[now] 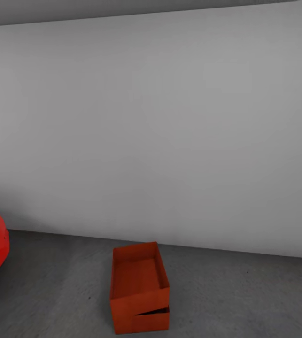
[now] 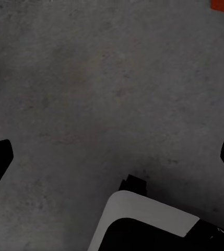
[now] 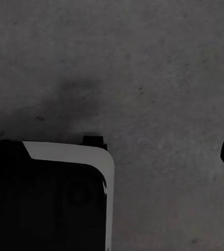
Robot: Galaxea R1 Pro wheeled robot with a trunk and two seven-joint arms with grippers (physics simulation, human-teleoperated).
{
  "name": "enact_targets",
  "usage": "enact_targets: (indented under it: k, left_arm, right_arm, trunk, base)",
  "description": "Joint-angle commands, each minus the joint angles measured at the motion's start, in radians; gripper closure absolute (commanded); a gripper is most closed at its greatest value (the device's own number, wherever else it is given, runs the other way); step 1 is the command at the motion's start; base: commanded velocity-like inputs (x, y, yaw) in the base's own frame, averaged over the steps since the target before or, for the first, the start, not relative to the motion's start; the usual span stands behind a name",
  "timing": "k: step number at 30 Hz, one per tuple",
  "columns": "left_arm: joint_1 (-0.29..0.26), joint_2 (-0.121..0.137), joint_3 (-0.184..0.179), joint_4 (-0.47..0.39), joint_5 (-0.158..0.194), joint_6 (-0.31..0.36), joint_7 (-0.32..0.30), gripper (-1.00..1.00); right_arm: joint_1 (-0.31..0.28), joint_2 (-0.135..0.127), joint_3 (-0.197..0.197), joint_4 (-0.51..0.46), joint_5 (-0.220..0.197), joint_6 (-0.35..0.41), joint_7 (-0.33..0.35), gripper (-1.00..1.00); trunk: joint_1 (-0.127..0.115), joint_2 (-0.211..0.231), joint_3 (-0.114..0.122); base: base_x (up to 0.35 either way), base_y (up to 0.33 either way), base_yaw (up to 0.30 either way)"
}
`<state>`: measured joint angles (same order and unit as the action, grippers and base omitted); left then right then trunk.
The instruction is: Move the two storage containers from the living room to the garage. In the garage, place one container on the floor and stack the other container on top of it (either order is fine).
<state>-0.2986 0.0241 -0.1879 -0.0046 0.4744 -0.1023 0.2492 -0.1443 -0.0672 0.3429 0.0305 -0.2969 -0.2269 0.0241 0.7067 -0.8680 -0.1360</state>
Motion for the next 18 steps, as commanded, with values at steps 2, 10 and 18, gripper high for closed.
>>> enact_targets:
  k: [2,10,18]
  left_arm:
    - [-0.001,-0.001,-0.008,0.000,0.010,-0.002,0.002,-1.00]
    - [0.021,-0.017,-0.006,0.004,0.016,0.011,-0.017,-1.00]
    - [0.096,-0.007,-0.009,0.004,0.009,0.008,-0.207,-1.00]
  right_arm:
    - [-0.001,0.000,0.008,0.003,-0.010,-0.006,0.002,-1.00]
    - [-0.001,0.001,0.008,0.003,-0.008,-0.005,0.003,-1.00]
    - [-0.001,0.001,0.008,0.003,-0.006,-0.003,0.004,-1.00]
  trunk:
    - [0.000,-0.001,0.002]
    - [0.000,-0.001,0.015]
    - [0.000,-0.001,0.027]
  base:
    - [0.000,0.000,0.000]
    - [0.000,0.000,0.000]
    - [0.000,0.000,0.000]
